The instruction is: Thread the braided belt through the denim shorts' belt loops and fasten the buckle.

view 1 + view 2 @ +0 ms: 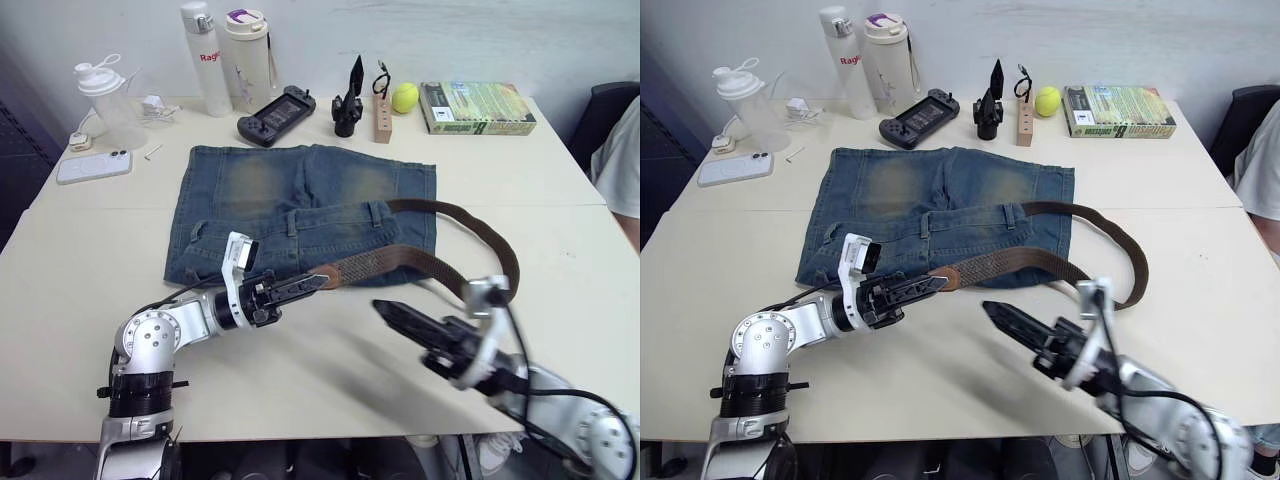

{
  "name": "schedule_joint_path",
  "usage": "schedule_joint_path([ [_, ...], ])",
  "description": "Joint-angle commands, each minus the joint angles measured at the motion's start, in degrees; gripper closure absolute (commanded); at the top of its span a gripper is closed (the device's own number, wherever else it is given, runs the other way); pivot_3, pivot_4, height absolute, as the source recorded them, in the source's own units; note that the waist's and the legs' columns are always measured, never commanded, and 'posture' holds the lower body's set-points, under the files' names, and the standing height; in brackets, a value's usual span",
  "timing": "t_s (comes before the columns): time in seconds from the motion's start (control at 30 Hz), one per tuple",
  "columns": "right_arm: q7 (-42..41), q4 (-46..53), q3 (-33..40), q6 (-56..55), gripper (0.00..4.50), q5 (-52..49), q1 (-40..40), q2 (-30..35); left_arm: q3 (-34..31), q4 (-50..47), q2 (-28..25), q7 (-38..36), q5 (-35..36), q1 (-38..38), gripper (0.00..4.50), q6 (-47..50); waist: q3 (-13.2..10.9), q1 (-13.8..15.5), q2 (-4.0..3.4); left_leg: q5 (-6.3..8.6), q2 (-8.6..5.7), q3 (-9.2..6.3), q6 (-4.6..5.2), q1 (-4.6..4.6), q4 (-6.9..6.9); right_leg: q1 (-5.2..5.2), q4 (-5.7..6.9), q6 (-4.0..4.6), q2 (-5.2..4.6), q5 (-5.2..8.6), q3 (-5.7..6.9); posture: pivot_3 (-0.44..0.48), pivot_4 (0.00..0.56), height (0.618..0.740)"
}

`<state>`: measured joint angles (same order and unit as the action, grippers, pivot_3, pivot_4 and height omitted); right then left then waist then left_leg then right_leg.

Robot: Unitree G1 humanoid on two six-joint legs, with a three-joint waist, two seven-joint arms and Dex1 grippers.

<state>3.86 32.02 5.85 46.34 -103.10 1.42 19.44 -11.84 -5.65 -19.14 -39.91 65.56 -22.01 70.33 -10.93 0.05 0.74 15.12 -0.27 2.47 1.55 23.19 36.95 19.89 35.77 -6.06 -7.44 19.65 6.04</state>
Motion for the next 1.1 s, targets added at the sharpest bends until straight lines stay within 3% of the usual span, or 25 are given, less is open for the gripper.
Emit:
schedule_joint_path([
  [0.03,4.58,-1.42,-0.35,-7.18,0.03,-1.47,-2.07,-4.54,-1.08,-2.03,-0.59,0.50,2.50,0.08,4.50,0.11,0.00,0.26,0.00,0.00,0.00,0.00,0.00,0.00,0.00,0.00,0.00,0.00,0.02,0.00,0.01,0.000,0.150,0.740],
  [0.33,6.70,-1.47,0.16,-12.79,0.03,-0.60,-2.70,-7.36,-0.64,-1.07,-1.95,-1.30,1.49,0.93,4.50,-0.93,-0.01,0.64,-0.01,0.02,-0.02,0.00,0.03,0.04,-0.01,0.03,-0.02,0.02,0.04,0.01,-0.09,0.000,0.150,0.740],
  [0.43,6.93,-0.73,-1.41,-12.77,0.83,0.41,-2.99,-7.38,-0.36,-1.32,-2.04,-1.57,1.32,1.12,4.50,-1.29,-0.01,0.54,-0.02,0.02,0.00,0.01,0.02,0.04,-0.05,0.06,-0.02,0.03,0.04,0.02,-0.09,0.000,0.150,0.740],
  [0.67,6.37,-1.00,-2.20,-13.71,4.33,1.91,-3.51,-8.05,0.67,-2.41,-2.71,-2.06,0.52,1.06,4.50,-2.14,-0.01,0.47,-0.02,0.02,0.00,0.02,0.02,0.05,-0.07,0.08,-0.04,0.03,0.00,0.02,-0.11,0.000,0.150,0.740],
  [0.83,5.73,-0.58,-1.88,-14.36,4.45,1.70,-3.51,-8.30,1.32,-4.38,-2.97,-1.12,0.28,0.89,4.50,-3.07,-0.02,0.37,-0.03,0.02,0.00,0.02,0.02,0.07,-0.10,0.08,-0.10,0.03,-0.01,0.02,-0.11,0.000,0.150,0.740],
  [0.87,5.74,-0.51,-1.45,-14.84,4.50,1.26,-3.43,-8.49,1.73,-5.34,-3.34,-1.37,-0.47,0.80,3.61,-3.91,-0.02,0.35,-0.03,0.02,0.00,0.02,0.02,0.07,-0.10,0.08,-0.10,0.03,0.00,0.02,-0.11,0.000,0.150,0.740],
  [1.03,6.49,-0.45,1.18,-17.50,4.50,0.30,-3.17,-9.14,5.55,-6.33,-9.97,-6.77,-11.58,-0.01,1.51,-14.37,-0.03,0.00,-0.06,0.01,-0.01,0.08,0.00,0.08,-0.23,0.13,-0.12,0.04,-0.01,0.02,-0.14,0.000,0.150,0.740],
  [1.1,6.87,-0.68,2.05,-18.23,4.50,0.38,-3.14,-9.10,8.80,-4.71,-13.83,-11.18,-19.77,0.02,1.51,-23.21,-0.03,-0.07,-0.06,-0.02,-0.01,0.20,-0.05,0.08,-0.43,0.29,-0.11,0.04,0.00,0.02,-0.21,0.000,0.150,0.740],
])
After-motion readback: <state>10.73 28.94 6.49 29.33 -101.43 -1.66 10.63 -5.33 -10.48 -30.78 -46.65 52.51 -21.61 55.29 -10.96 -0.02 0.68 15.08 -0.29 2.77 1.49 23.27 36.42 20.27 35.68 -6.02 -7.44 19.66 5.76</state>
